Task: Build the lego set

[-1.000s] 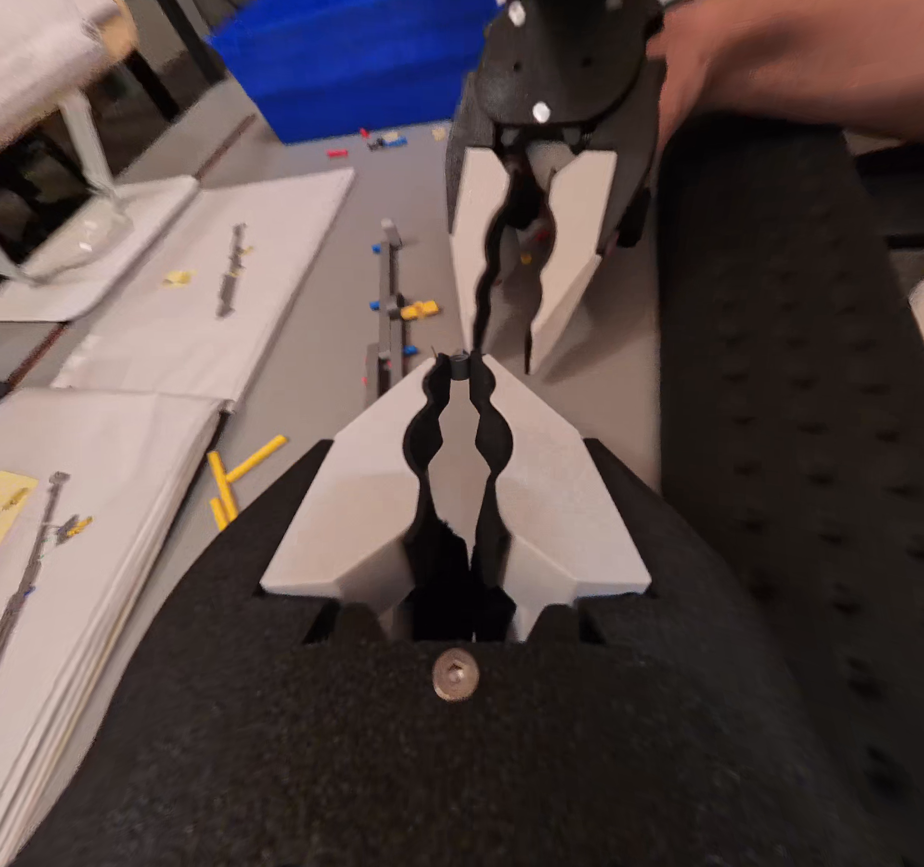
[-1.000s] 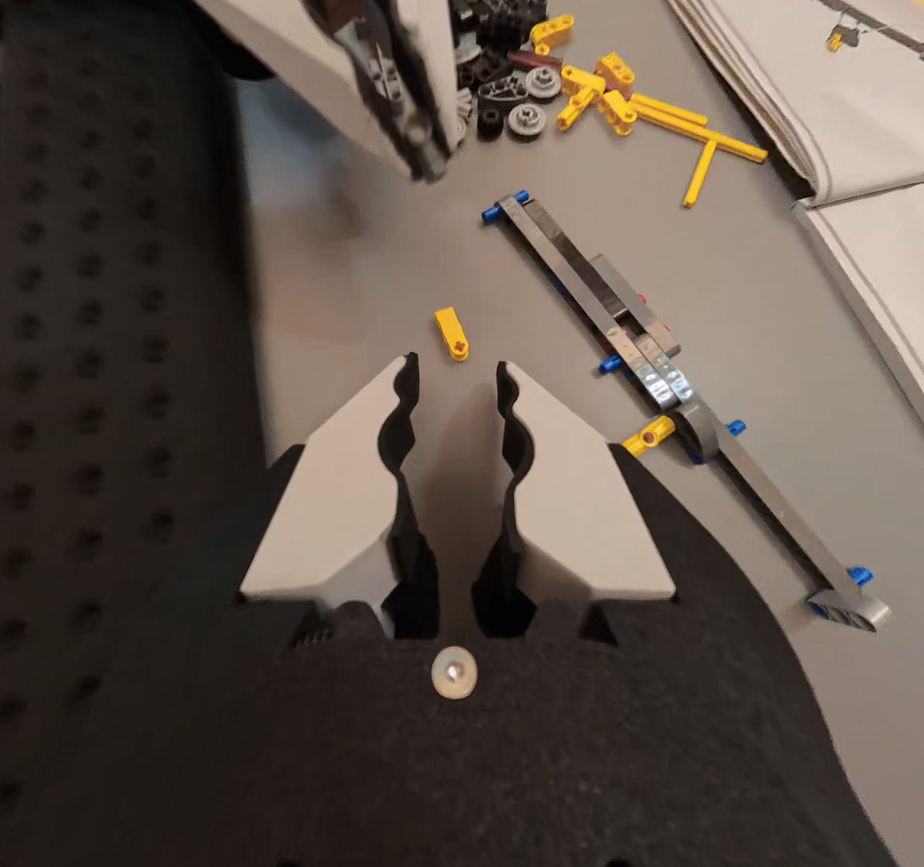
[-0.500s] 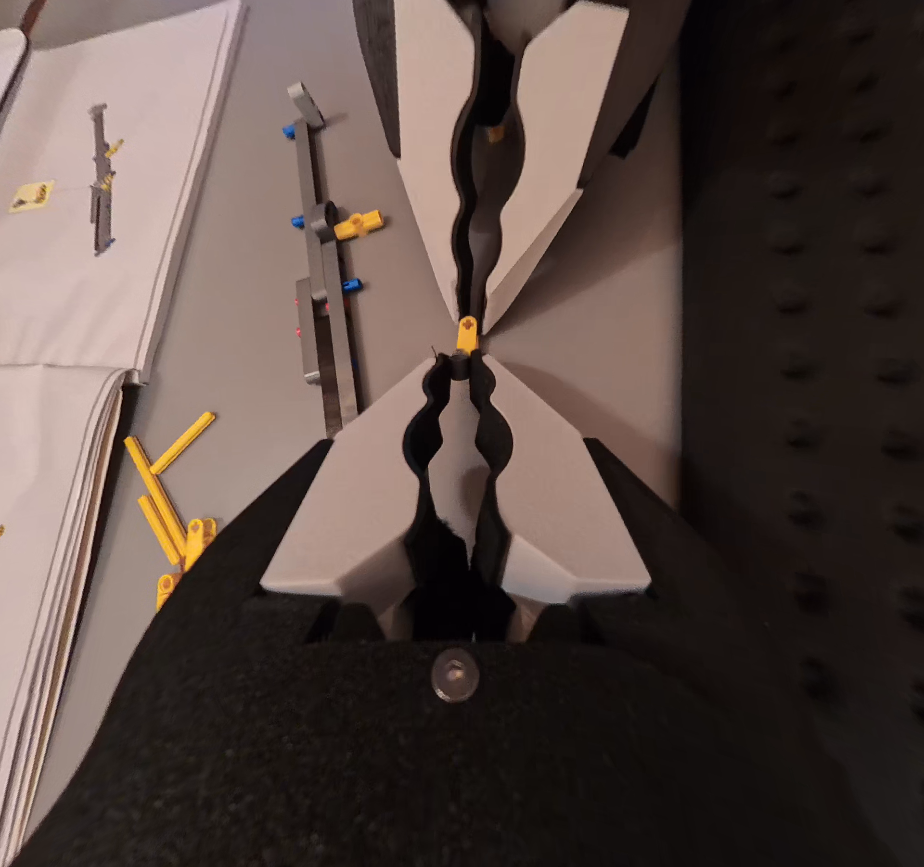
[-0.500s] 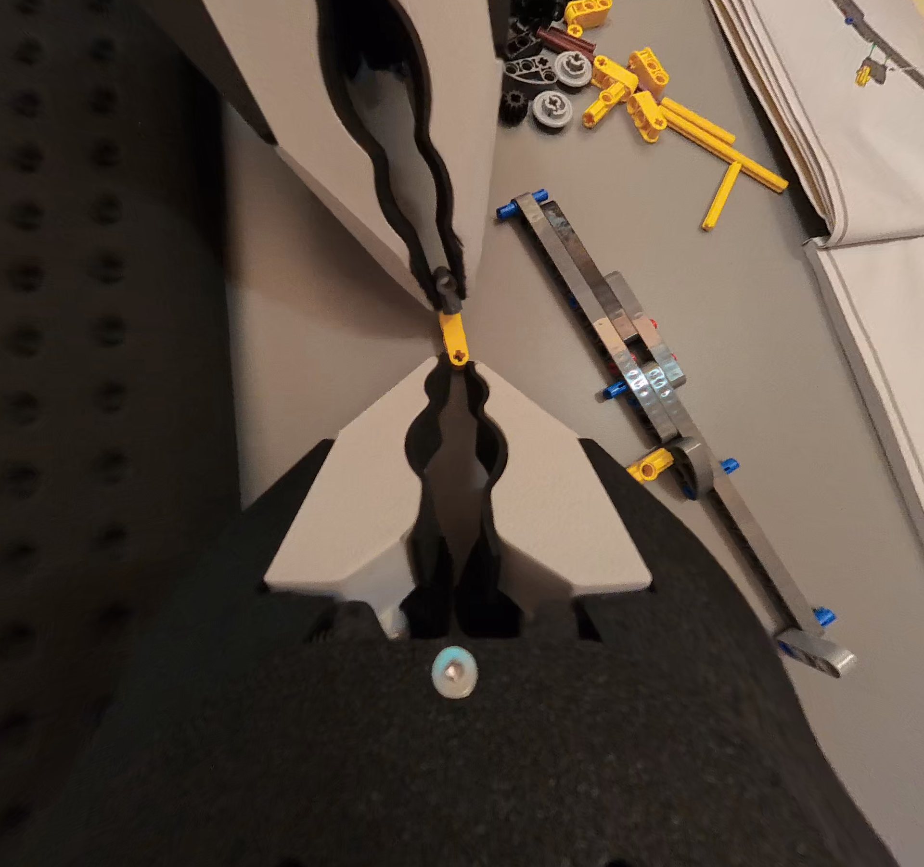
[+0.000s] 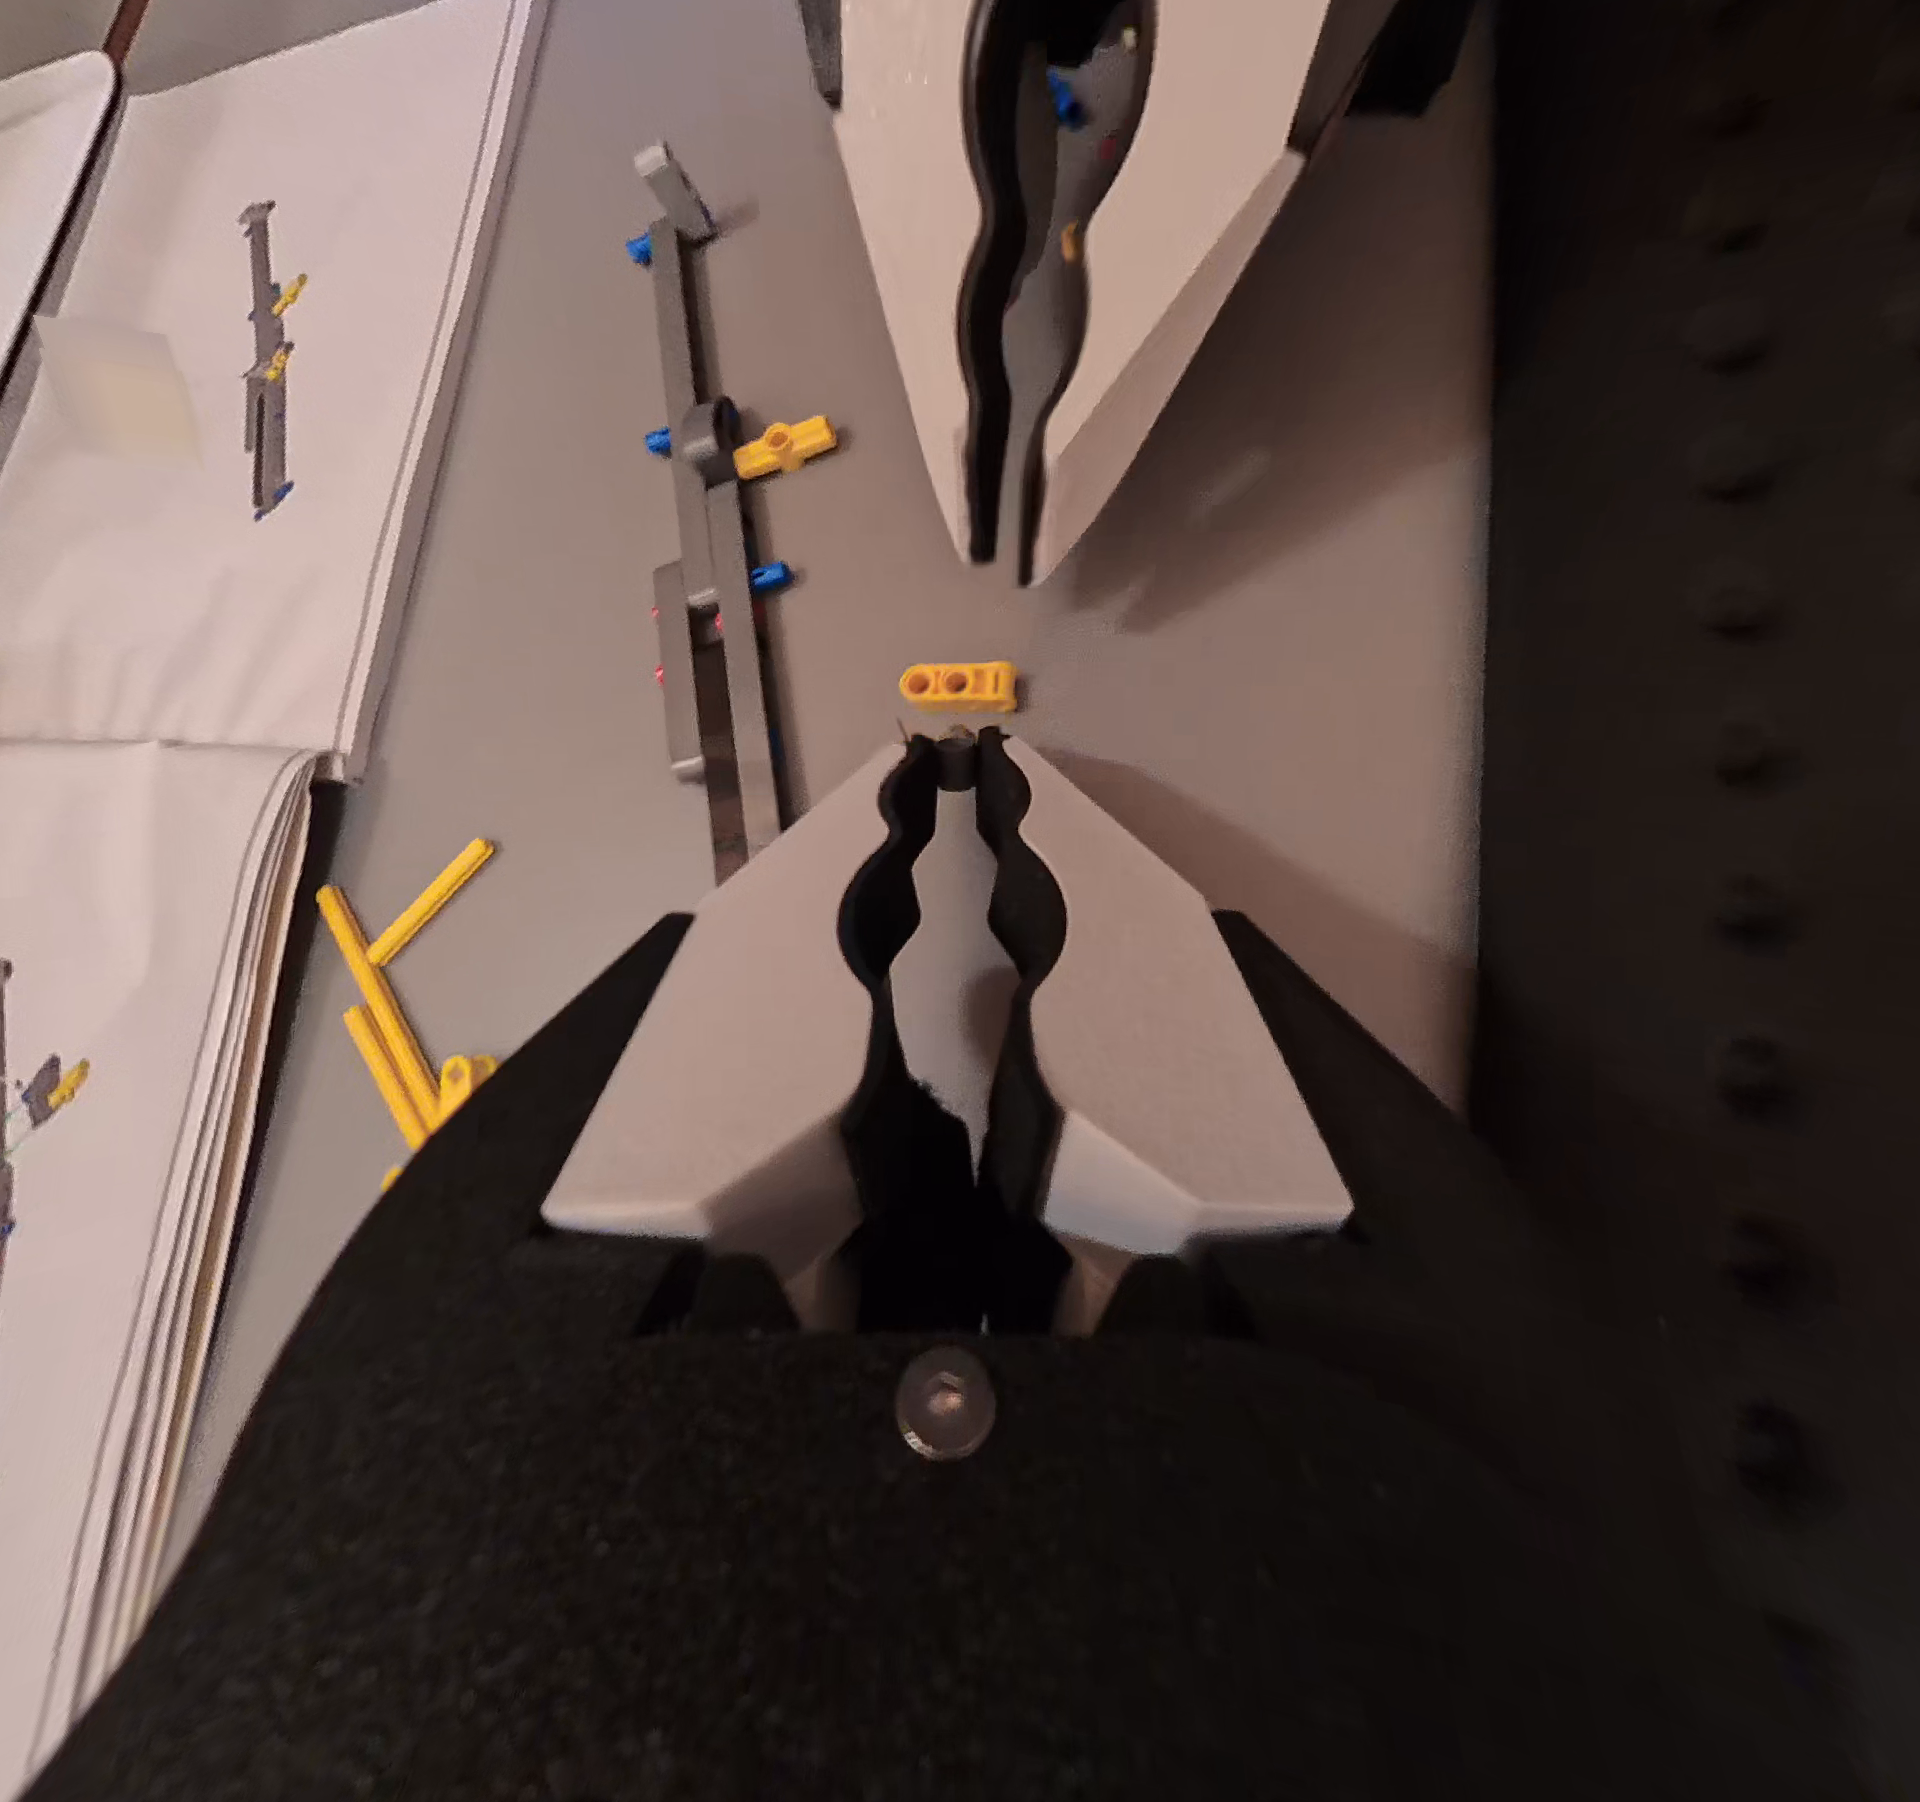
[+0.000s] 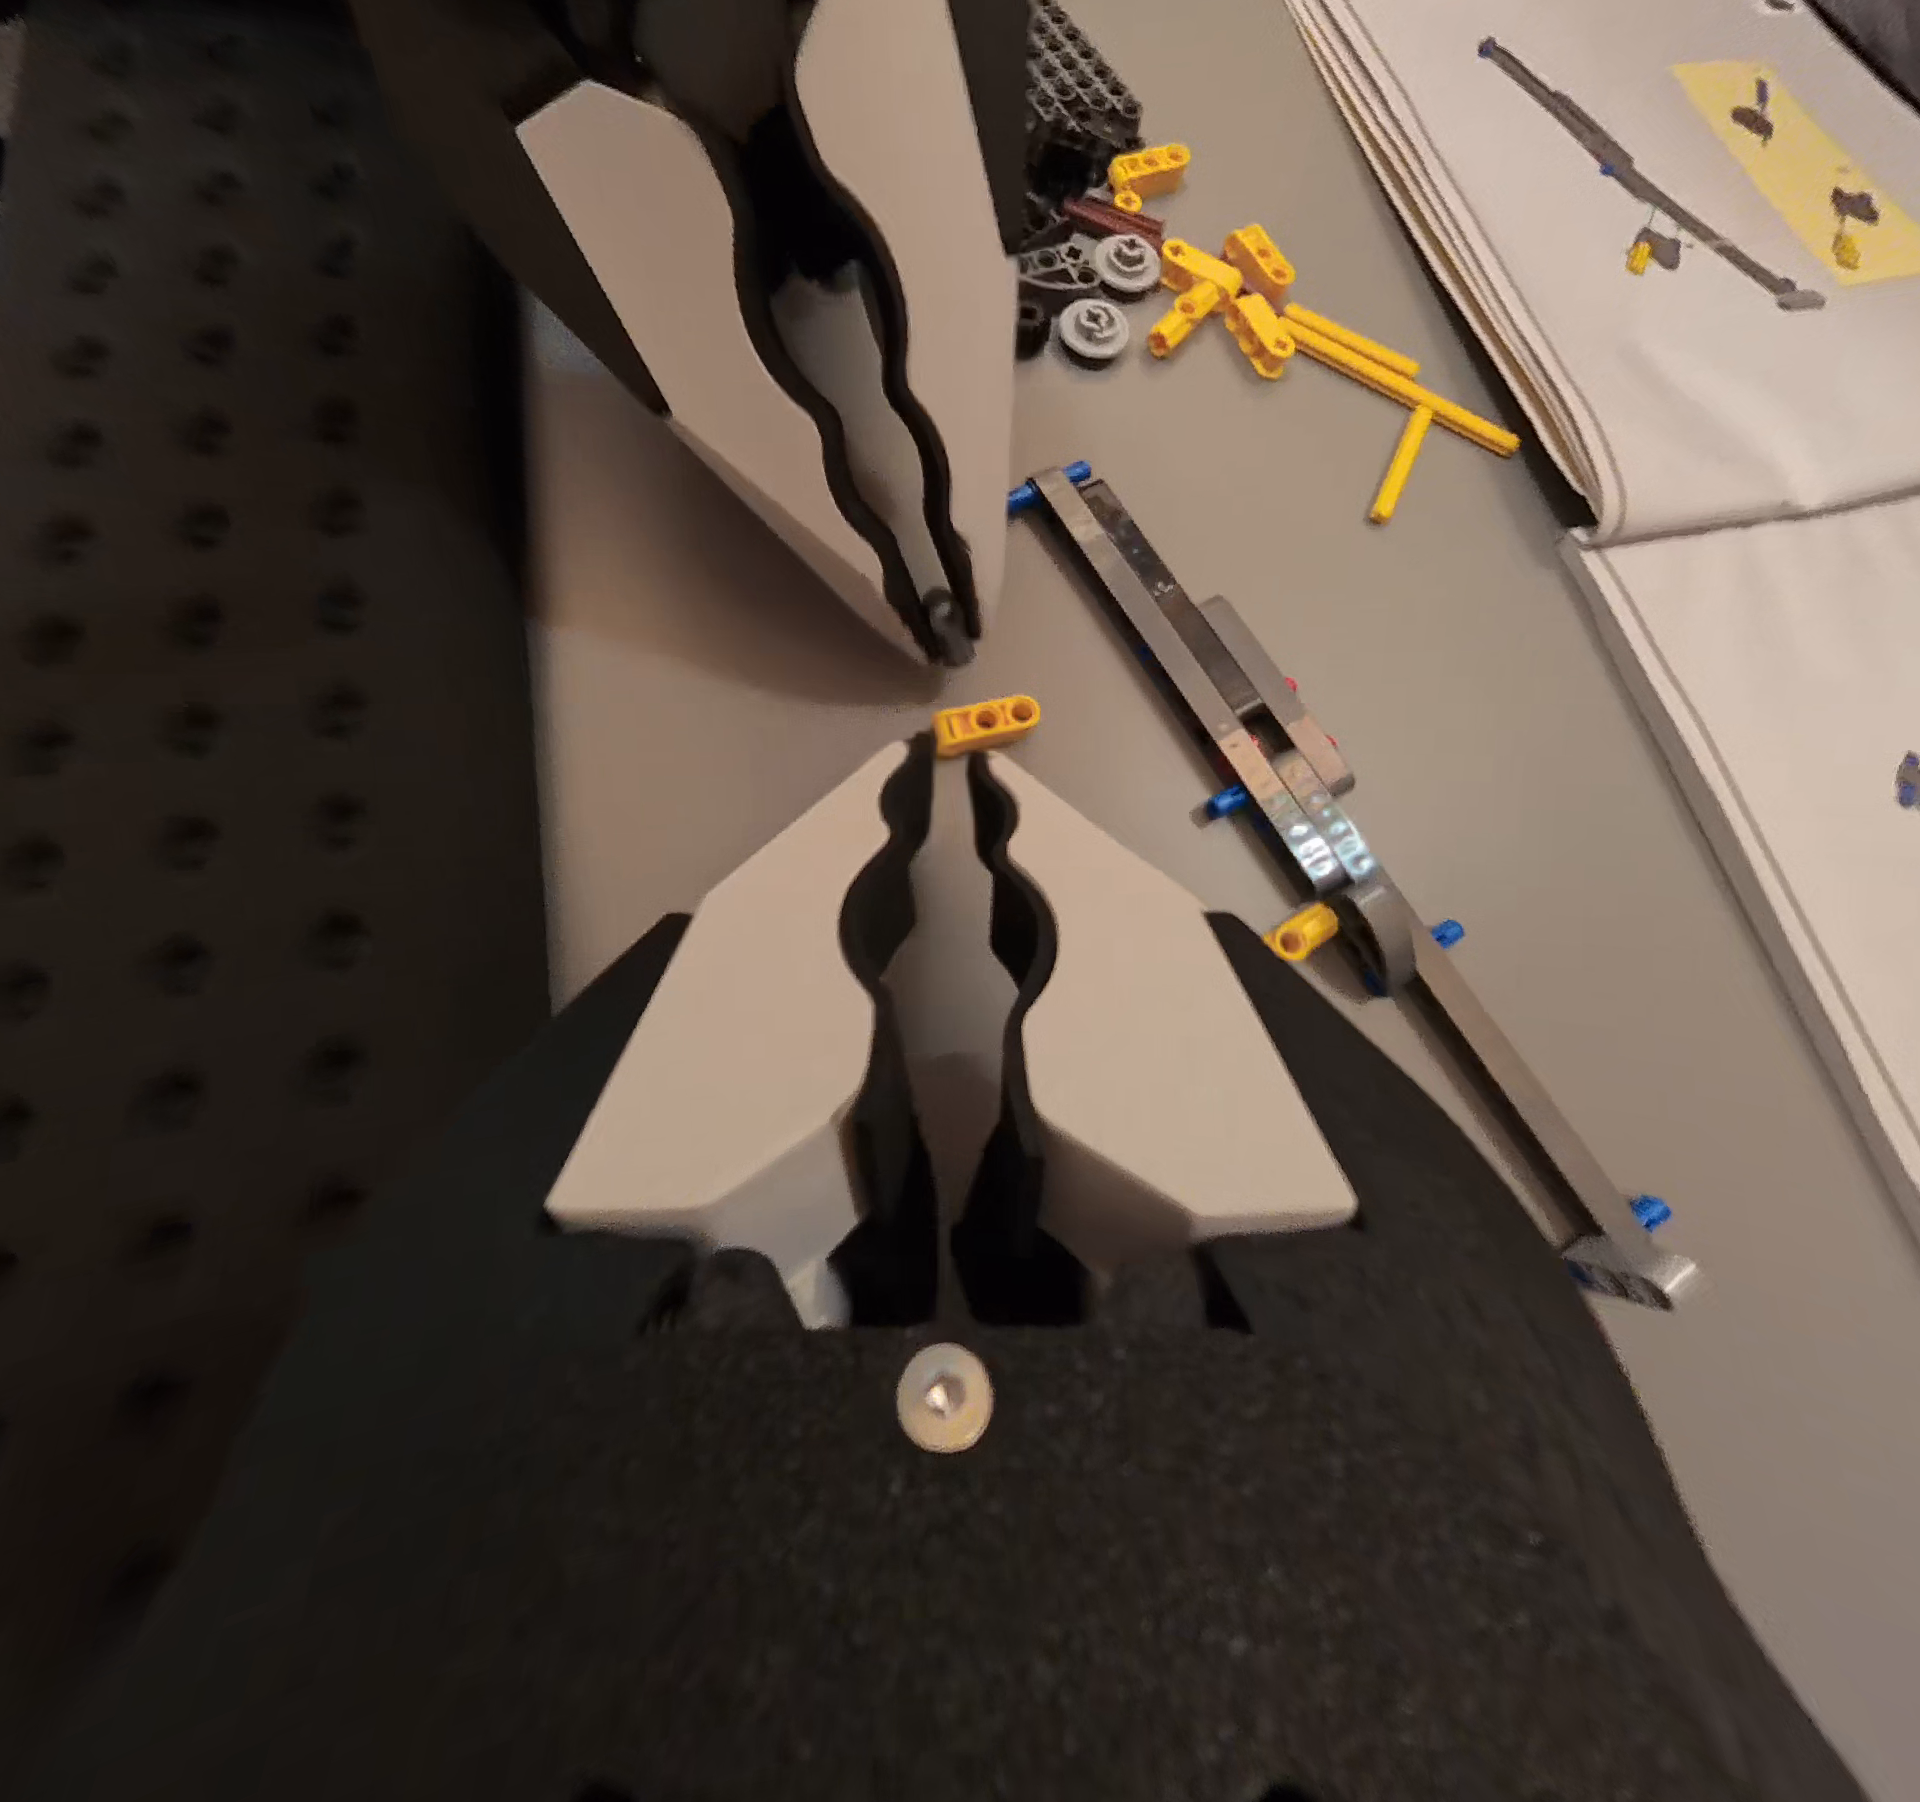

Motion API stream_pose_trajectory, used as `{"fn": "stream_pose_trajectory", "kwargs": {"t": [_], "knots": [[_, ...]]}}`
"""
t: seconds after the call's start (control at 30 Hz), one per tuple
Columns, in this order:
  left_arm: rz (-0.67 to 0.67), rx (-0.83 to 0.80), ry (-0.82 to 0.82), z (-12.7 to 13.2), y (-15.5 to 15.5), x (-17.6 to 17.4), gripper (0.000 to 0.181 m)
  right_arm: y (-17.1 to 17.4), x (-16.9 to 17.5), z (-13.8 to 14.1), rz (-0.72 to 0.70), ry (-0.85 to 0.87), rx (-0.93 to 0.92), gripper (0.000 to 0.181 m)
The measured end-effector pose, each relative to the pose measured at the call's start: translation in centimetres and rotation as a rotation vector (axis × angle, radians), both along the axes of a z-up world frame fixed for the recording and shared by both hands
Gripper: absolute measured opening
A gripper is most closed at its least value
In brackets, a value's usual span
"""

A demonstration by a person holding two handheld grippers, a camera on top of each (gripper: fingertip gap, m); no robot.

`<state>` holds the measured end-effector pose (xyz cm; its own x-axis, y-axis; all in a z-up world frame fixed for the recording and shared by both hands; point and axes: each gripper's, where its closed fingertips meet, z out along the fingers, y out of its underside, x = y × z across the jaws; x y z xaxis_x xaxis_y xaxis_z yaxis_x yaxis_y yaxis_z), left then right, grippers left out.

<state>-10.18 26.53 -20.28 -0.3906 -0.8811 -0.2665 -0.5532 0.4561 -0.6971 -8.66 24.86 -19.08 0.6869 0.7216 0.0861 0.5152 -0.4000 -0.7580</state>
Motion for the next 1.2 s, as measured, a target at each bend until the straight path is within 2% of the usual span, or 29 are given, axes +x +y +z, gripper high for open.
{"fn": "stream_pose_trajectory", "kwargs": {"t": [0.1, 0.27, 0.37, 0.5, 0.57, 0.63, 0.8, 0.83, 0.9, 1.0, 1.13, 1.2], "knots": [[0.011, -0.032, 0.002, 0.0, 0.4, -0.6, 0.006, 0.0, 0.8, -1.5, 0.003, -0.063, -0.094, 0.014], [0.049, -0.019, -0.022, 0.4, 1.2, -0.8, 0.006, 0.2, -1.7, -2.2, 0.079, -0.05, -0.135, 0.017], [0.091, -0.032, -0.048, 0.9, 2.3, -1.2, 0.006, 0.5, -3.5, -1.6, 0.101, -0.021, -0.083, 0.018], [0.112, -0.047, -0.066, 1.1, 2.7, -1.5, 0.006, 0.9, -1.6, -0.7, 0.038, -0.026, -0.071, 0.015], [0.097, -0.043, -0.06, 1.0, 2.3, -1.4, 0.006, 1.3, -0.7, -0.6, 0.017, -0.007, -0.095, 0.023], [0.079, -0.048, -0.055, 0.8, 1.7, -1.3, 0.006, 1.5, -0.1, -1.3, 0.069, -0.084, -0.097, 0.029], [0.08, -0.049, -0.056, 0.8, 1.7, -1.3, 0.006, 1.9, -0.8, -2.0, 0.231, -0.157, -0.098, 0.025], [0.083, -0.057, -0.059, 0.9, 1.7, -1.4, 0.006, 2.2, -0.8, -2.2, 0.254, -0.188, -0.087, 0.024], [0.093, -0.08, -0.066, 1.1, 1.8, -1.4, 0.006, 1.9, -1.2, -2.3, 0.317, -0.213, -0.087, 0.008], [0.118, -0.184, -0.095, 2.0, 2.0, -1.3, 0.006, 2.1, -1.0, -2.2, 0.358, -0.334, 0.009, 0.006], [0.183, -0.334, -0.161, 3.6, 3.2, -1.3, 0.006, 5.6, -0.1, 0.7, 0.284, -0.577, 0.436, 0.006], [0.21, -0.413, -0.217, 4.9, 3.8, -1.2, 0.006, 6.6, 0.2, 1.9, 0.241, -0.662, 0.577, 0.007]]}}
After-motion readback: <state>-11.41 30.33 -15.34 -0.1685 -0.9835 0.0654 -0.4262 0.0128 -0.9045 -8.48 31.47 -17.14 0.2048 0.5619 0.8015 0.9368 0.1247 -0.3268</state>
